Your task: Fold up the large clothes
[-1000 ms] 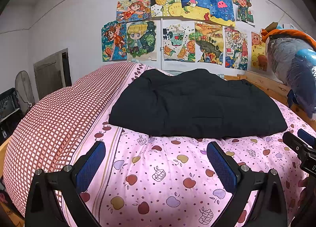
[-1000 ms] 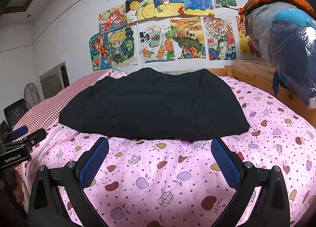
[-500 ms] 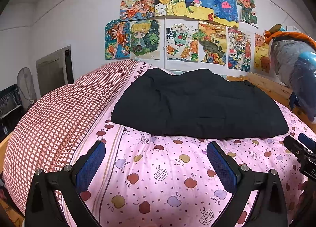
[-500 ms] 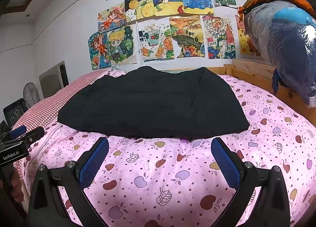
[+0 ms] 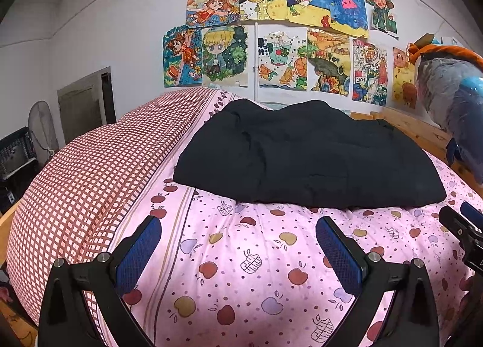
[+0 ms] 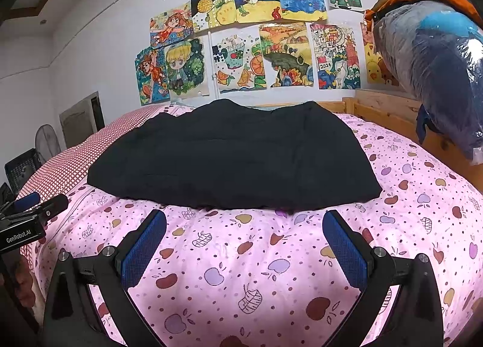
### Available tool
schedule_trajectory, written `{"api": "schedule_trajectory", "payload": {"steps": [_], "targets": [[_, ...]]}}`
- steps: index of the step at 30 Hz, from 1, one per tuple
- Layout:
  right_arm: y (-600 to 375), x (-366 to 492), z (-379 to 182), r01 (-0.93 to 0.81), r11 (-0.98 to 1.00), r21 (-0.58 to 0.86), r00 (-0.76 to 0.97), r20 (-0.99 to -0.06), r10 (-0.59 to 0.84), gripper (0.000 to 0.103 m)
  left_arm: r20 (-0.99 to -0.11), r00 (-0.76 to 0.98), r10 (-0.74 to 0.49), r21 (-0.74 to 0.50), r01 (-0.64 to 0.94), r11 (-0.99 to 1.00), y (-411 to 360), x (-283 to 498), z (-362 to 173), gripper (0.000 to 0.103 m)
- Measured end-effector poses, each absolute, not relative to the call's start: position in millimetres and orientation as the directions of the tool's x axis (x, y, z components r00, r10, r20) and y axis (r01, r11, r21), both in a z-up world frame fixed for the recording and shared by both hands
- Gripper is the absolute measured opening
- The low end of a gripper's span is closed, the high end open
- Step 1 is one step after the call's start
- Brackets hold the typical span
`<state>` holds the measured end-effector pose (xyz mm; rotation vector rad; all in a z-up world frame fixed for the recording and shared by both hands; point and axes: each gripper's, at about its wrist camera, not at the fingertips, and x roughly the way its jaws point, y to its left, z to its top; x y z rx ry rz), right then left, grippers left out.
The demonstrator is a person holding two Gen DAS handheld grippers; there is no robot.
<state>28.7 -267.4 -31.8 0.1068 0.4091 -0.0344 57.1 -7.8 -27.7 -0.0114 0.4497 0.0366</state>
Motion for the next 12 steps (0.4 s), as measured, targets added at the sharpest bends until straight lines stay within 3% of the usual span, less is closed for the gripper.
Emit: {"api": "schedule_trajectory", "payload": {"steps": [12], "targets": [[-266.0,28.0,-32.5,0.055,0.994,0.096,0.917,-0.399,-0.012,0.101,-0.427,0.903,0.033,-0.002,-0.037,0.999,-7.2,54.2,-25.8,0.103]]}}
